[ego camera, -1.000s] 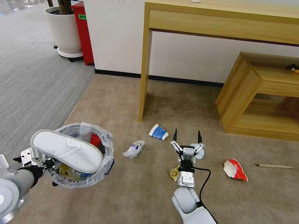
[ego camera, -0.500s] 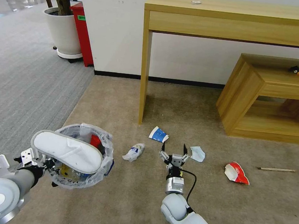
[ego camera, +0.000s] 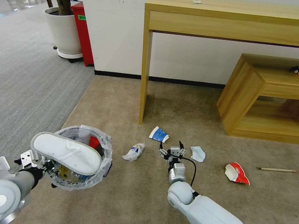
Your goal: Pick up the trash bin and place the garbage on the floor into it.
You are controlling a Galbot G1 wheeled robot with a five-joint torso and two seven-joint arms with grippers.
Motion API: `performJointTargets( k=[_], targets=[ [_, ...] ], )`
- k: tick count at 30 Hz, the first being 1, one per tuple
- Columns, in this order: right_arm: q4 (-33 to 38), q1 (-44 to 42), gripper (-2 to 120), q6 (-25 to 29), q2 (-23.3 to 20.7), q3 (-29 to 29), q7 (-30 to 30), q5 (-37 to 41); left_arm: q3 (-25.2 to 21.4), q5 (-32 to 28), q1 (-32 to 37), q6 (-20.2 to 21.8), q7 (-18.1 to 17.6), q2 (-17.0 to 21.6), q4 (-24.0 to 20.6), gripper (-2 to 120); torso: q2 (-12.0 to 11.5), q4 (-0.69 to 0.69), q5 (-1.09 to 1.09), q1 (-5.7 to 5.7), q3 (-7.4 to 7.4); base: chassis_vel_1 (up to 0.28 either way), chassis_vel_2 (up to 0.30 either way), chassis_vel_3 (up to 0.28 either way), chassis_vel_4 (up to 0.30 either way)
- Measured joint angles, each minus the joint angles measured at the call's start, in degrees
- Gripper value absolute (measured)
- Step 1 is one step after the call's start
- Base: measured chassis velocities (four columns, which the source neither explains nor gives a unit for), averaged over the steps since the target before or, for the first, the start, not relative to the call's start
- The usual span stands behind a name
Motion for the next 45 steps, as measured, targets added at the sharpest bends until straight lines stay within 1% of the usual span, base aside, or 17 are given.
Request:
performJointTargets(
  k=[1,3,5,7,9,10,11,13,14,17,18,21,26,30,36,41,45],
  targets=[
    [0.0,0.0,100,0.0,0.0,0.0,0.0,0.0,0.0,0.0,0.0,0.0,0.0,0.0,0.0,0,0.0,0.00,0.00,0.00,0.00,0.000,0.000,0.000,0.000],
    [2.4,-1.4,100,-0.9,-4.2,-1.2,1.1,0.2,0.0,0.0,-0.2,0.0,0.0,0.2,0.4,0,0.0,-0.01,0.00,0.00,0.00,0.000,0.000,0.000,0.000],
    [3.0,-1.8,100,-0.9,-5.1,-1.3,1.3,0.1,0.0,0.0,-0.2,0.0,0.0,0.2,0.4,0,0.0,-0.01,0.00,0.00,0.00,0.000,0.000,0.000,0.000],
    [6.4,-4.1,100,-1.2,-9.3,-1.3,1.4,-0.4,0.0,0.1,-0.6,0.0,0.0,0.1,0.9,0,0.0,-0.02,0.00,0.00,0.00,0.000,0.000,0.000,0.000],
    [8.5,-7.1,100,-0.9,-12.5,0.8,1.0,-1.6,0.4,0.6,-0.9,0.0,0.3,-0.4,1.3,0,0.0,-0.01,0.01,0.00,0.00,0.000,0.000,0.000,0.000],
    [8.5,-7.1,100,-0.9,-12.5,0.8,1.0,-1.6,0.4,0.6,-0.9,0.0,0.3,-0.4,1.3,0,0.0,-0.01,0.01,0.00,0.00,0.000,0.000,0.000,0.000],
    [9.5,-9.4,100,-0.3,-14.2,2.9,0.5,-2.4,0.7,1.1,-1.2,0.0,0.5,-0.9,1.5,0,0.0,-0.02,0.00,0.00,0.00,0.000,0.000,0.000,0.000],
    [10.6,-12.5,100,0.2,-15.3,5.9,0.5,-3.1,1.1,1.7,-1.3,0.0,0.9,-1.4,1.6,0,0.0,-0.01,0.00,0.00,0.00,0.000,0.000,0.000,0.000],
    [10.6,-12.5,100,0.2,-15.3,5.9,0.5,-3.1,1.1,1.7,-1.3,0.0,0.9,-1.4,1.6,0,0.0,-0.01,0.00,0.00,0.00,0.000,0.000,0.000,0.000],
    [13.1,-21.9,100,-0.6,-17.9,12.7,0.6,-4.6,1.6,2.6,-1.3,0.0,1.4,-1.7,1.7,0,0.0,-0.02,0.03,0.00,-0.01,0.000,0.000,0.000,0.000],
    [13.1,-21.9,100,-0.6,-17.9,12.7,0.6,-4.6,1.6,2.6,-1.3,0.0,1.4,-1.7,1.7,0,0.0,-0.02,0.03,0.00,-0.01,0.000,0.000,0.000,0.000],
    [11.4,-26.2,100,-0.3,-20.8,13.8,-0.4,-6.7,1.9,2.8,-1.3,0.0,1.5,-2.1,1.0,0,0.0,-0.04,0.00,0.00,-0.01,0.000,0.000,0.000,0.000],
    [8.9,-26.1,100,1.0,-21.4,12.3,-2.2,-7.2,2.0,3.1,-1.1,0.0,1.7,-2.6,0.4,0,0.0,-0.02,0.00,0.00,-0.01,0.000,0.000,0.000,0.000],
    [6.0,-22.9,100,2.8,-21.0,8.6,-3.7,-7.5,1.8,3.1,-0.9,-0.1,2.0,-2.8,-0.1,0,0.0,-0.02,-0.03,0.00,-0.01,0.000,0.000,0.000,0.000],
    [1.6,-16.5,100,3.8,-15.7,2.3,-4.3,-7.0,1.7,3.2,-1.0,-0.2,2.0,-2.9,0.4,0,0.0,0.01,-0.01,0.00,0.00,0.000,0.000,0.000,0.000],
    [-0.5,-14.9,100,3.7,-12.4,-1.0,-3.9,-6.3,1.8,3.3,-1.2,-0.2,2.0,-3.1,1.1,0,0.0,-0.01,-0.02,0.00,0.00,0.000,0.000,0.000,0.000],
    [-2.5,-14.3,99,3.7,-10.3,-1.7,-3.7,-5.6,1.7,3.3,-1.4,-0.3,2.0,-3.0,1.3,0,0.0,-0.01,-0.01,0.00,0.00,0.000,0.000,0.000,0.000]
  ],
)
